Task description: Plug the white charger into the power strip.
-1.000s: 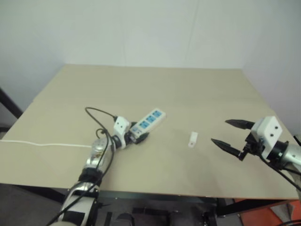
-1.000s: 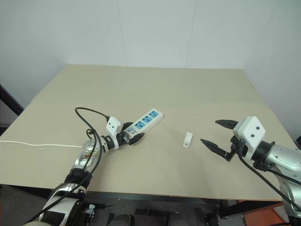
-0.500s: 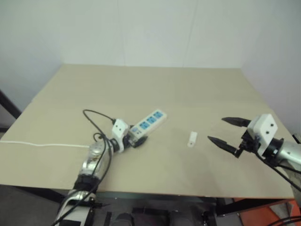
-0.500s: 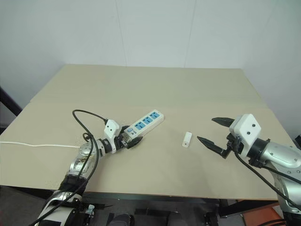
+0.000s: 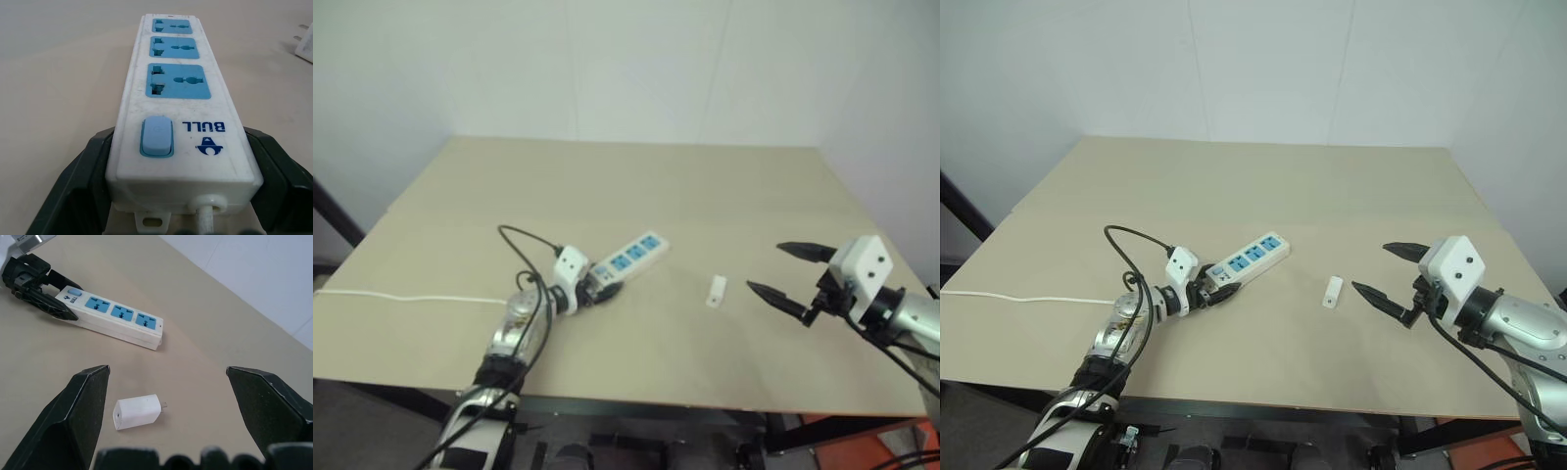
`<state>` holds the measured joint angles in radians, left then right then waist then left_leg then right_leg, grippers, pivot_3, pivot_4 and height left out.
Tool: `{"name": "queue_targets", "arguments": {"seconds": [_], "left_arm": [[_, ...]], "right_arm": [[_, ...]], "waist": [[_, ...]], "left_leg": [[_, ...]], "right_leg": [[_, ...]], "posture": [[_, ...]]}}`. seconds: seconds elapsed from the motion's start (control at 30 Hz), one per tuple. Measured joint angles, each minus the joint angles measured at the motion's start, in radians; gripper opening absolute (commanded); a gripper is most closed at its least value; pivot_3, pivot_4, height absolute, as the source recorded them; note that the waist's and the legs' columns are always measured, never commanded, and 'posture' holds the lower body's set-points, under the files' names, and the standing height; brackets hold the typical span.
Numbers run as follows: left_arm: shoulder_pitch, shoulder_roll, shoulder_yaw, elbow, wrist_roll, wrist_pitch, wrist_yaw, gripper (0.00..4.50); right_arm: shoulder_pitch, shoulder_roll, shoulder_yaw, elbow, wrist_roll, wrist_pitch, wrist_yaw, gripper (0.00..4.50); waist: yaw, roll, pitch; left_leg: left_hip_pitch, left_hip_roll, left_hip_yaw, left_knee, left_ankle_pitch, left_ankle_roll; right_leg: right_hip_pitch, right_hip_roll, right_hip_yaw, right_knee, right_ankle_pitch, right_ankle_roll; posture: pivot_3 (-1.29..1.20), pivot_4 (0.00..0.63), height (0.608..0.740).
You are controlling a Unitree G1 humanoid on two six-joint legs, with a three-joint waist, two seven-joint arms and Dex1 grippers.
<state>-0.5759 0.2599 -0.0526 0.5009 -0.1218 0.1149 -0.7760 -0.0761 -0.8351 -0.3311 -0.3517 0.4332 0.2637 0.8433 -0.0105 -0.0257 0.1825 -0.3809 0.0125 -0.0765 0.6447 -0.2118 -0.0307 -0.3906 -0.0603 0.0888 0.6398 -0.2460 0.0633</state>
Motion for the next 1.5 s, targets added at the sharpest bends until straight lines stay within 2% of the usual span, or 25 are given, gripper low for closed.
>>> {"name": "queue_targets", "arguments": {"seconds": [0.13, 0.3, 0.4, 0.53, 0.67, 0.9, 1.2, 1.4, 1.5], "left_arm": [[-0.004, 0.018, -0.012, 0.022, 0.000, -0.055, -0.075, 3.31], [-0.007, 0.054, -0.033, 0.043, -0.029, -0.127, -0.263, 3.31], [-0.007, 0.086, -0.049, 0.034, -0.058, -0.153, -0.404, 3.31], [-0.009, 0.133, -0.062, -0.011, -0.073, -0.168, -0.508, 3.31], [-0.012, 0.152, -0.057, -0.020, -0.073, -0.175, -0.501, 3.31], [0.006, 0.169, -0.042, -0.060, -0.088, -0.162, -0.471, 3.31], [0.068, 0.269, -0.060, -0.231, -0.193, -0.068, -0.688, 3.31], [0.094, 0.235, -0.105, -0.240, -0.164, -0.082, -0.663, 3.31], [0.095, 0.197, -0.132, -0.176, -0.096, -0.165, -0.604, 3.31]], "right_arm": [[-0.012, -0.001, 0.000, 0.001, 0.001, 0.000, 0.007, 4.50], [-0.079, -0.045, 0.019, 0.052, -0.011, -0.028, 0.080, 4.50], [-0.152, -0.085, 0.083, 0.118, -0.042, -0.082, 0.156, 4.50], [-0.259, -0.127, 0.175, 0.230, -0.092, -0.158, 0.276, 4.50], [-0.322, -0.140, 0.224, 0.312, -0.112, -0.215, 0.365, 4.50], [-0.350, -0.134, 0.251, 0.349, -0.119, -0.244, 0.409, 4.50], [-0.476, -0.142, 0.385, 0.470, -0.207, -0.395, 0.585, 4.50], [-0.586, -0.113, 0.447, 0.574, -0.237, -0.462, 0.654, 4.50], [-0.627, -0.092, 0.489, 0.626, -0.267, -0.518, 0.681, 4.50]], "waist": [[-0.002, 0.000, 0.000], [-0.005, 0.000, 0.000], [-0.008, 0.000, 0.001], [-0.012, 0.000, 0.001], [-0.013, 0.000, 0.001], [-0.015, 0.000, 0.001], [-0.034, 0.000, 0.002], [-0.030, 0.000, 0.002], [-0.030, 0.000, 0.002]], "left_leg": [[-0.001, 0.000, 0.000, 0.000, 0.000, 0.000], [-0.003, 0.000, 0.000, 0.000, 0.000, 0.000], [-0.005, 0.001, 0.000, -0.001, 0.000, 0.000], [-0.009, 0.001, 0.000, 0.000, 0.000, 0.000], [-0.010, 0.001, 0.000, 0.000, 0.000, 0.000], [-0.010, 0.001, 0.000, 0.000, 0.000, 0.000], [-0.009, 0.001, 0.001, 0.000, 0.000, 0.000], [-0.010, 0.001, 0.000, 0.000, 0.000, 0.000], [-0.010, 0.001, 0.001, 0.000, 0.000, 0.000]], "right_leg": [[0.000, 0.000, 0.000, -0.001, 0.000, 0.000], [-0.003, 0.000, 0.000, -0.002, 0.000, -0.001], [-0.005, 0.000, 0.000, -0.001, 0.000, -0.001], [-0.011, 0.000, 0.000, 0.001, 0.001, -0.002], [-0.012, 0.000, 0.000, 0.001, 0.004, -0.007], [-0.013, 0.000, 0.000, 0.002, 0.004, -0.008], [-0.013, 0.001, 0.000, 0.003, 0.004, -0.007], [-0.013, 0.001, 0.000, 0.002, 0.004, -0.009], [-0.013, 0.000, 0.000, 0.003, 0.005, -0.009]], "posture": [[0.00, 0.150, 0.740], [0.00, 0.150, 0.740], [0.00, 0.150, 0.740], [0.00, 0.150, 0.740], [0.00, 0.150, 0.740], [0.00, 0.150, 0.740], [0.00, 0.150, 0.740], [0.00, 0.150, 0.740], [0.00, 0.150, 0.740]]}}
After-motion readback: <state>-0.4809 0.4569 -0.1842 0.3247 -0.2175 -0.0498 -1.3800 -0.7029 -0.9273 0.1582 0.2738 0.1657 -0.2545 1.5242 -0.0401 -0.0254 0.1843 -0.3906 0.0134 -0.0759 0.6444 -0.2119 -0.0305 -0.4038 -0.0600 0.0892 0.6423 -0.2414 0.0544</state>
